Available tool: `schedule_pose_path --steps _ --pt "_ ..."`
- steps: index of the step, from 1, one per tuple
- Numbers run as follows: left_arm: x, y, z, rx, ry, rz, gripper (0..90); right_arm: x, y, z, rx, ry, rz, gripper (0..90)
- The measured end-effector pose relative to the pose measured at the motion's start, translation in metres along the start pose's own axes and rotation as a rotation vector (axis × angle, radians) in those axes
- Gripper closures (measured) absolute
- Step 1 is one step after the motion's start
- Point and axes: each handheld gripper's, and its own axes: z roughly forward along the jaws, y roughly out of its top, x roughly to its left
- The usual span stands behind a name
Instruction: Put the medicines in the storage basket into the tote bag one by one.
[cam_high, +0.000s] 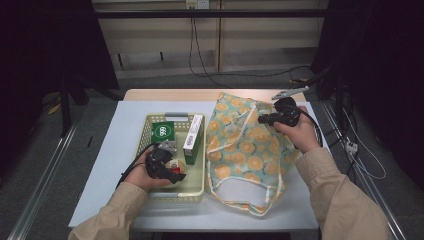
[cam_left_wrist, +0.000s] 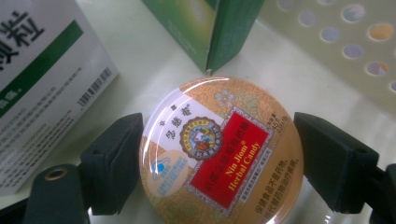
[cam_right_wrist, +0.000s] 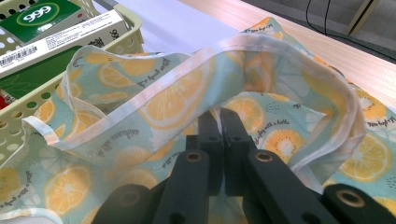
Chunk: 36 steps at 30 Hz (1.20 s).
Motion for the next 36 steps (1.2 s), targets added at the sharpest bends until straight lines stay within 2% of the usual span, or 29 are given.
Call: schedule_pose_path --steps 4,6,9,12,15,17,20,23,28,31,34,35,36 --pt "0.000 0.000 0.001 0.012 -0.002 0.000 19.2 -0.001 -0.001 0.000 0.000 -0.004 0.004 90.0" --pt "-0.002 0.001 0.002 0.027 0.015 0.032 19.0 -0.001 -0.001 -0.002 -0.003 -0.006 0.007 90.0" --pt "-0.004 0.002 0.001 0.043 0.024 0.028 19.7 -0.001 -0.001 -0.004 -0.003 -0.010 0.007 90.0" --pt "-0.004 0.002 -0.002 0.052 0.038 -0.006 20.1 -0.001 0.000 -0.005 -0.011 -0.011 0.005 90.0" --pt "-0.002 0.004 -0.010 -0.016 0.027 -0.020 20.2 -0.002 0.000 -0.007 -0.013 -0.011 0.009 90.0" --pt "-0.001 0.005 -0.014 -0.045 0.036 -0.031 20.2 -0.002 0.000 -0.007 -0.010 -0.012 0.010 90.0" --pt "0.000 0.008 -0.019 -0.053 0.030 -0.040 20.2 -0.002 0.000 -0.007 -0.012 -0.010 0.013 90.0" --pt "0.001 0.012 -0.027 -0.082 0.018 -0.060 20.2 -0.002 0.000 -0.007 -0.016 -0.010 0.014 90.0" --pt "-0.002 0.022 -0.047 -0.121 0.012 -0.079 20.2 -0.002 0.000 -0.005 -0.011 -0.010 0.015 90.0" --pt "-0.009 0.033 -0.066 -0.153 0.008 -0.060 20.2 -0.002 0.000 -0.004 -0.009 -0.010 0.015 90.0" --pt "-0.022 0.046 -0.081 -0.188 0.000 -0.043 20.2 -0.002 0.000 -0.003 -0.013 -0.009 0.018 90.0" --pt "-0.027 0.051 -0.084 -0.193 0.008 -0.030 20.2 -0.002 0.000 -0.003 -0.015 -0.009 0.018 90.0" --pt "-0.031 0.057 -0.087 -0.207 -0.002 -0.015 20.2 -0.002 0.001 -0.003 -0.020 -0.008 0.021 90.0"
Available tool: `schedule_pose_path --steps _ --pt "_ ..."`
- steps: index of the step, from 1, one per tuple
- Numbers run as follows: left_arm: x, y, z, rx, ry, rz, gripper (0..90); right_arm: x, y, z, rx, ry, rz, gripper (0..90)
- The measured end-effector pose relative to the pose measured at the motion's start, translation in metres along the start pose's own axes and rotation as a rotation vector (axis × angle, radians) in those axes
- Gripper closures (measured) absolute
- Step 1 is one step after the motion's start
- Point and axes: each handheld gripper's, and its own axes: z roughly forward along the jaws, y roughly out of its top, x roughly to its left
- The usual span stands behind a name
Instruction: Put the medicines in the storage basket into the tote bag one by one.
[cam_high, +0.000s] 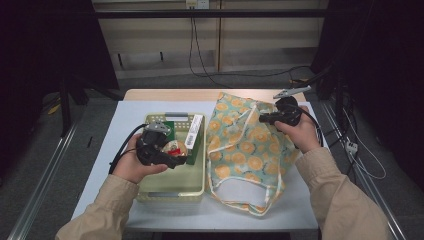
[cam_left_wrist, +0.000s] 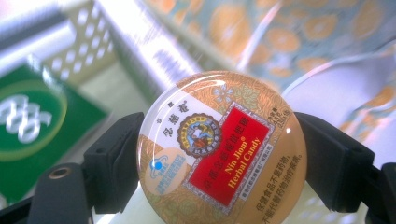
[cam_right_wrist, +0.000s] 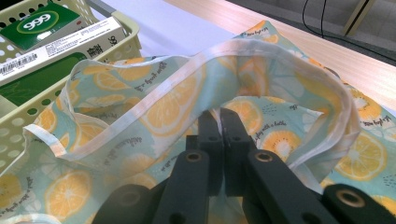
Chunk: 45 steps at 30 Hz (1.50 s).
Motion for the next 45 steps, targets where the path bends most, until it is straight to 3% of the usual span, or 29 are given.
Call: schedule_pose_path --steps 4,9,19,25,35,45 --pt "-0.020 0.021 0.004 -0.037 -0.061 0.028 20.2 -0.001 0.002 -0.001 -0.005 -0.006 0.015 90.0" --pt "-0.041 0.044 0.023 -0.062 -0.093 0.056 20.1 -0.004 0.009 -0.006 -0.016 -0.024 0.028 90.0" --pt "-0.073 0.072 0.069 -0.063 -0.172 0.107 20.1 -0.007 0.010 -0.008 -0.019 -0.025 0.037 90.0" --pt "-0.076 0.075 0.091 -0.059 -0.187 0.103 20.1 -0.004 0.010 -0.007 -0.017 -0.015 0.033 90.0" --pt "-0.074 0.075 0.116 -0.037 -0.172 0.100 20.1 -0.004 0.009 -0.006 -0.021 -0.014 0.042 90.0" --pt "-0.075 0.086 0.143 -0.010 -0.184 0.105 20.1 -0.005 0.009 -0.006 -0.017 -0.014 0.049 90.0"
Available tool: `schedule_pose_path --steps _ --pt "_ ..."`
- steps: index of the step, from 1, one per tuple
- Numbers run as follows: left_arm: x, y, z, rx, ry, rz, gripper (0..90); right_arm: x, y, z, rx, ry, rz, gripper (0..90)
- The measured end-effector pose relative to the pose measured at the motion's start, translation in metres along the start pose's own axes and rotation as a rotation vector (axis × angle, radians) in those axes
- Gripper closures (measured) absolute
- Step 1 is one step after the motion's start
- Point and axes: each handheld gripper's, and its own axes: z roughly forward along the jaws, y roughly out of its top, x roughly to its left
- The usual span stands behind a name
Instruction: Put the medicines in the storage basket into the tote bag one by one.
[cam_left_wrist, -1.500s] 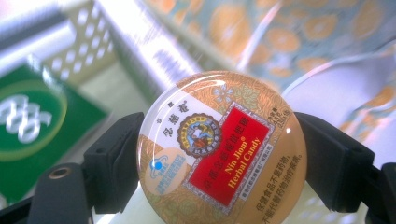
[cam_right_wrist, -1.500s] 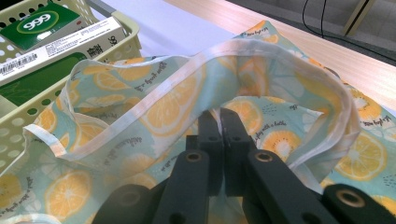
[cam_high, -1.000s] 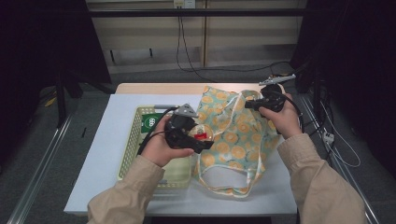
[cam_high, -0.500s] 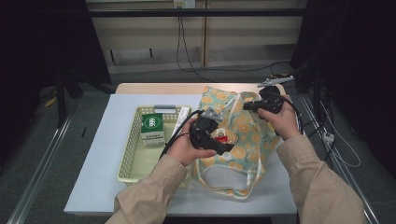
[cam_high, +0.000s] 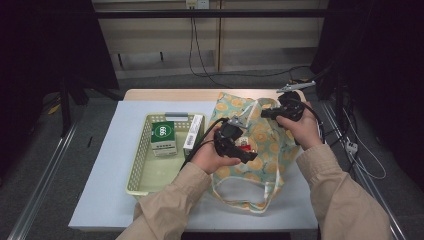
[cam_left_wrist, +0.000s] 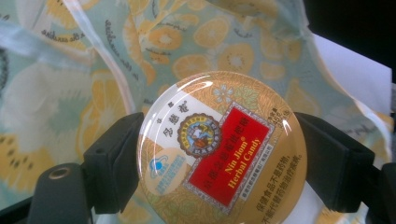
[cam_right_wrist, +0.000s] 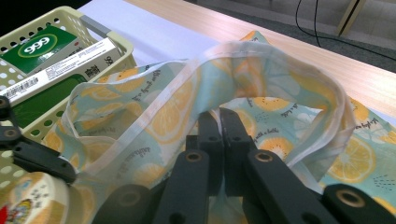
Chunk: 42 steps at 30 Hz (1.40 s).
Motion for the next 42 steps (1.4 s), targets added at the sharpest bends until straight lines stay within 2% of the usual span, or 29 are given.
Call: schedule_pose_path --steps 4,6,9,13,14,20,25,27,30,31,32,34,36,40,42 --pt "0.000 0.005 0.011 0.007 -0.007 0.011 20.1 -0.001 0.000 0.001 0.001 0.002 0.004 90.0" --pt "0.001 0.006 0.016 0.005 -0.009 0.004 20.1 -0.001 0.000 0.001 0.001 0.004 0.006 90.0" --pt "0.004 0.007 0.022 0.011 0.006 0.011 20.1 -0.002 -0.001 0.000 0.003 0.001 0.009 90.0" --pt "0.008 0.011 0.026 0.005 0.016 0.000 20.0 -0.003 0.000 -0.001 -0.005 0.003 0.018 90.0" --pt "0.008 0.011 0.028 -0.008 0.015 -0.014 20.0 -0.003 0.000 -0.001 -0.005 0.003 0.018 90.0" --pt "0.019 0.010 0.036 -0.004 0.032 -0.031 19.9 -0.003 -0.001 -0.002 -0.005 0.003 0.018 90.0" --pt "0.026 0.017 0.042 0.003 0.054 -0.016 19.9 -0.004 0.000 -0.001 -0.006 0.003 0.020 90.0" --pt "0.030 0.019 0.046 -0.011 0.036 -0.030 19.9 -0.005 0.000 0.000 -0.005 0.004 0.025 90.0" --pt "0.036 0.020 0.050 -0.051 0.083 -0.040 18.0 -0.005 0.000 0.000 -0.006 -0.001 0.029 90.0" --pt "0.038 0.020 0.050 -0.066 0.094 -0.065 12.4 -0.005 0.000 0.000 -0.007 0.000 0.028 90.0" --pt "0.038 0.020 0.049 -0.064 0.096 -0.073 8.7 -0.005 0.000 0.001 -0.003 -0.001 0.030 90.0" --pt "0.036 0.020 0.046 -0.058 0.064 -0.056 9.4 -0.005 0.000 0.001 -0.002 0.001 0.030 90.0" --pt "0.031 0.020 0.041 -0.044 0.063 -0.030 9.1 -0.005 0.000 0.001 -0.001 -0.001 0.028 90.0" --pt "0.024 0.017 0.026 -0.040 0.044 -0.039 8.3 -0.004 0.000 -0.001 -0.001 -0.006 0.026 90.0" --pt "0.022 0.015 0.016 -0.041 0.052 -0.051 8.4 -0.002 0.000 -0.001 0.003 -0.008 0.021 90.0"
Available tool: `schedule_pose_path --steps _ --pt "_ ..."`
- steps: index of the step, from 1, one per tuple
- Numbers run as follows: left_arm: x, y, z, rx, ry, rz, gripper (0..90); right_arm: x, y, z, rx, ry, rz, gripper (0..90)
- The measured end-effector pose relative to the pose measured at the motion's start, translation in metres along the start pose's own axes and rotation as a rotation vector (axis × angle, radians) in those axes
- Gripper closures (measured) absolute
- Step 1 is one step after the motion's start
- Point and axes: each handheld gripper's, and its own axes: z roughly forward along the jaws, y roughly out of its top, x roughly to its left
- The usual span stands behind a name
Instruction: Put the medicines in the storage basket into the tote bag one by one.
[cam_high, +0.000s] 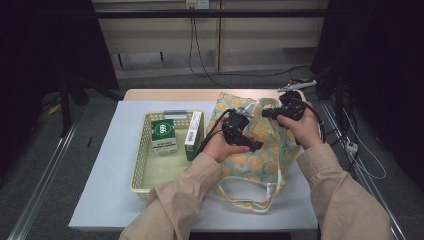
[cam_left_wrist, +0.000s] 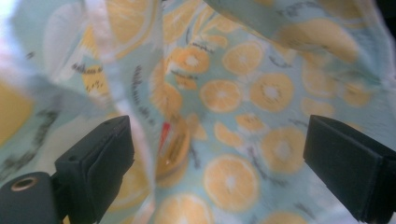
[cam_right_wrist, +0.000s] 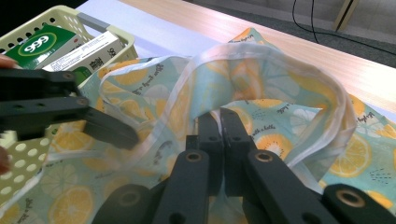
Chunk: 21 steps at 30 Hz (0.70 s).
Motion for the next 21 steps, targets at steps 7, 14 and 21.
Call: schedule_pose_path --steps 7,14,21 --pt "-0.009 -0.011 -0.049 -0.023 0.000 0.008 7.3 0.004 -0.001 -0.002 0.000 -0.006 0.000 90.0" --pt "-0.005 -0.016 -0.096 -0.026 0.049 0.017 8.0 0.005 -0.002 -0.002 0.000 -0.010 0.003 90.0" --pt "0.008 -0.016 -0.126 -0.026 0.112 0.004 8.4 0.006 -0.001 0.000 -0.002 -0.010 0.004 90.0"
